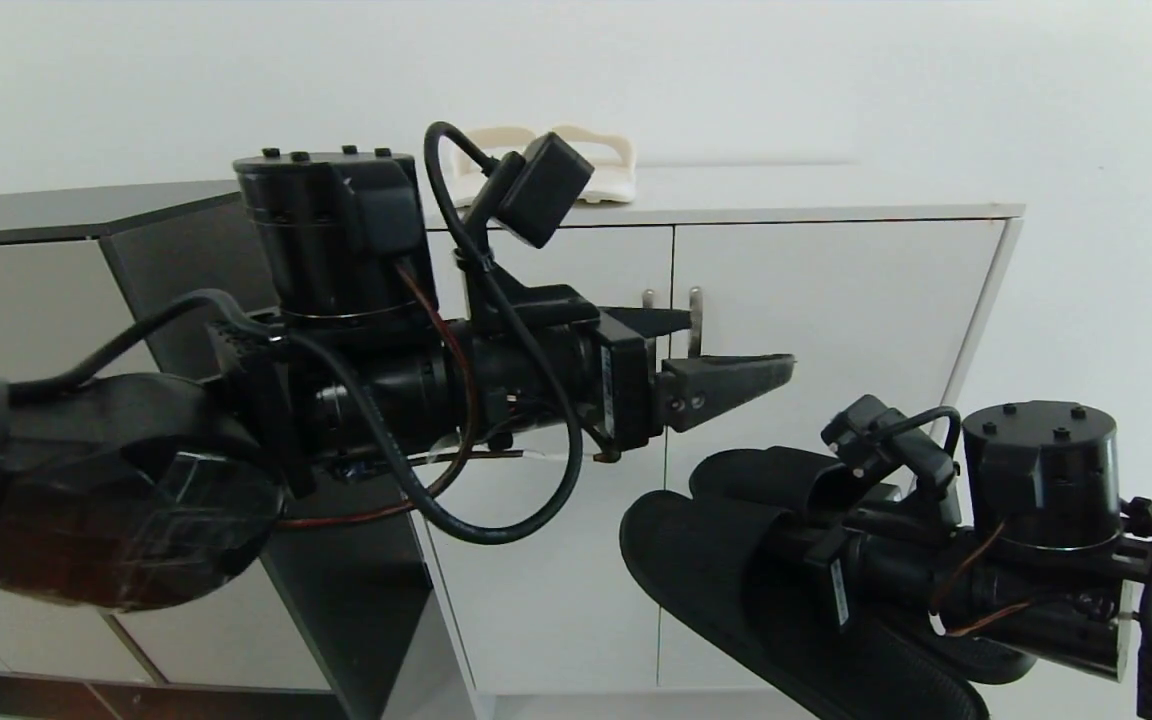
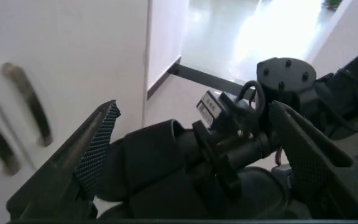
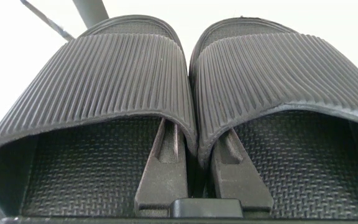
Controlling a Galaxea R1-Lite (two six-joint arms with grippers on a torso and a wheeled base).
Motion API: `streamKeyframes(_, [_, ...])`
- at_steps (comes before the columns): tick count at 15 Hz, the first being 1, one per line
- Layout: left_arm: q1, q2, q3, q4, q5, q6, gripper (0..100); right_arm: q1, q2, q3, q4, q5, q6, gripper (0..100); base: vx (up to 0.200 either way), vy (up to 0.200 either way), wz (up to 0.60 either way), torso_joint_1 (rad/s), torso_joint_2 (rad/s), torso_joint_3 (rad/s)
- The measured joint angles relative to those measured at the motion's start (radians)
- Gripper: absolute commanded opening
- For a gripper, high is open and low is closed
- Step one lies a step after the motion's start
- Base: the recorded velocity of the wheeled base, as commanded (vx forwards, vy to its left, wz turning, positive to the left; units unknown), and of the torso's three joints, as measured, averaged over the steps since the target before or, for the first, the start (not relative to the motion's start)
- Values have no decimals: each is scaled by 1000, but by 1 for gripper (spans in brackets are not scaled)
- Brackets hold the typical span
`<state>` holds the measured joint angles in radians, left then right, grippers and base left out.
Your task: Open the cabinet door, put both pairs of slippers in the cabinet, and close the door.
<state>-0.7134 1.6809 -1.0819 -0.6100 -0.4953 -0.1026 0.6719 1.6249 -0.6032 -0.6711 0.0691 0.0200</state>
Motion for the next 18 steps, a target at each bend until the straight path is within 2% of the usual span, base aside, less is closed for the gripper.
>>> streamKeyframes(2, [7, 48, -53, 1, -18, -53, 100, 0, 0, 0, 0, 5, -1, 0, 0, 0, 0, 0, 0, 0])
streamKeyframes(3, [13, 72, -78, 1, -45, -85, 100, 0, 0, 1, 0, 11, -1, 0, 0, 0, 0, 0, 0, 0])
streamKeyframes(4, [16, 87, -90, 0, -100, -117, 100, 0, 0, 2, 0, 12, -1, 0, 0, 0, 0, 0, 0, 0])
streamKeyframes(5, [18, 100, -101, -3, -166, -186, 100, 0, 0, 3, 0, 13, -1, 0, 0, 0, 0, 0, 0, 0])
streamKeyframes(6, [20, 111, -119, -7, -179, -219, 100, 0, -1, 3, 0, 13, -1, 0, 0, 0, 0, 0, 0, 0])
streamKeyframes(7, [24, 124, -140, -10, -170, -231, 100, 0, -2, 3, 0, 13, -1, 0, 0, 0, 0, 0, 0, 0])
streamKeyframes(9, [28, 154, -173, -7, -96, -232, 100, 0, -2, 3, 0, 13, -1, 0, 0, 0, 0, 0, 0, 0])
streamKeyframes(12, [41, 179, -187, 8, -88, -227, 100, 0, -2, 5, 0, 16, -1, 0, 0, 0, 0, 0, 0, 0])
streamKeyframes(18, [108, 195, -191, 31, -87, -225, 100, 0, 0, 11, 0, 40, -3, 0, 0, 0, 0, 0, 0, 0])
